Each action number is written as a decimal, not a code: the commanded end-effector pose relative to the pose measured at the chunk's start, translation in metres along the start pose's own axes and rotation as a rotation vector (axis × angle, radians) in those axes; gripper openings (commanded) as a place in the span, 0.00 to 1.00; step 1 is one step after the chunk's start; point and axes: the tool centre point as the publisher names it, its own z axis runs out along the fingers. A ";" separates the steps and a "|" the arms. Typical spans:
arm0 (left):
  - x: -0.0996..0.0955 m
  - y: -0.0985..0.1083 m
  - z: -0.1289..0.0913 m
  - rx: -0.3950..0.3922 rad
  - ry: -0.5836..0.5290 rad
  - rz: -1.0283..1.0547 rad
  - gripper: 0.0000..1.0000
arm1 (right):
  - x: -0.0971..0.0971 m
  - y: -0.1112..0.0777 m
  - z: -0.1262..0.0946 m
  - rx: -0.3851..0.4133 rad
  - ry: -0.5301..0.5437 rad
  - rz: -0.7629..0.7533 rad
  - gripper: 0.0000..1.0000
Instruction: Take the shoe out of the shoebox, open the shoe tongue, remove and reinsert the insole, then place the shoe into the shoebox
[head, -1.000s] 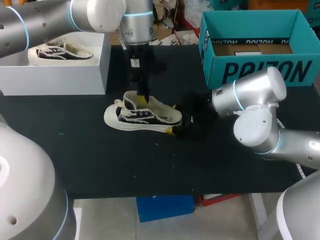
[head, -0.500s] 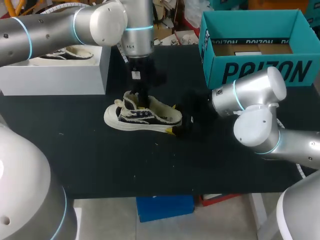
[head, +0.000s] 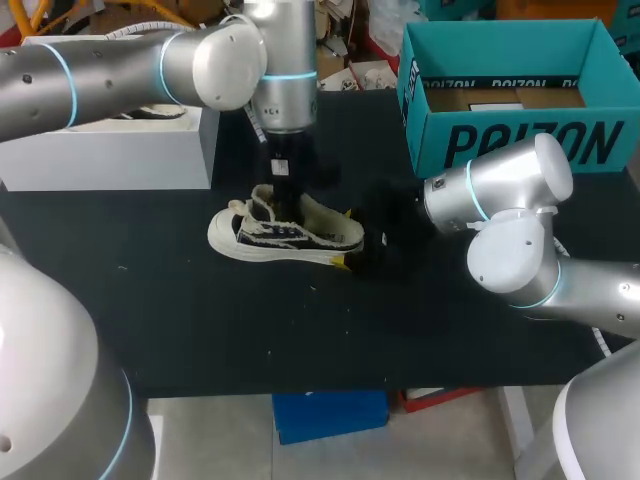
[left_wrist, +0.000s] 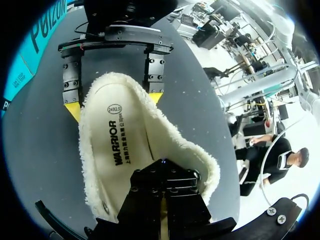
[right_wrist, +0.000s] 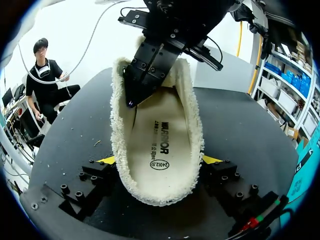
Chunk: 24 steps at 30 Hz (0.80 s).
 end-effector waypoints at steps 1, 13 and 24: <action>-0.002 -0.001 0.007 -0.020 -0.004 -0.010 0.00 | 0.000 0.000 0.002 0.004 -0.001 0.002 0.00; 0.001 -0.001 0.015 -0.046 -0.048 -0.047 0.00 | 0.000 0.000 0.002 0.004 -0.001 0.002 0.00; -0.001 0.001 0.021 -0.050 -0.067 -0.068 0.00 | 0.000 0.000 0.002 0.004 -0.001 0.002 0.00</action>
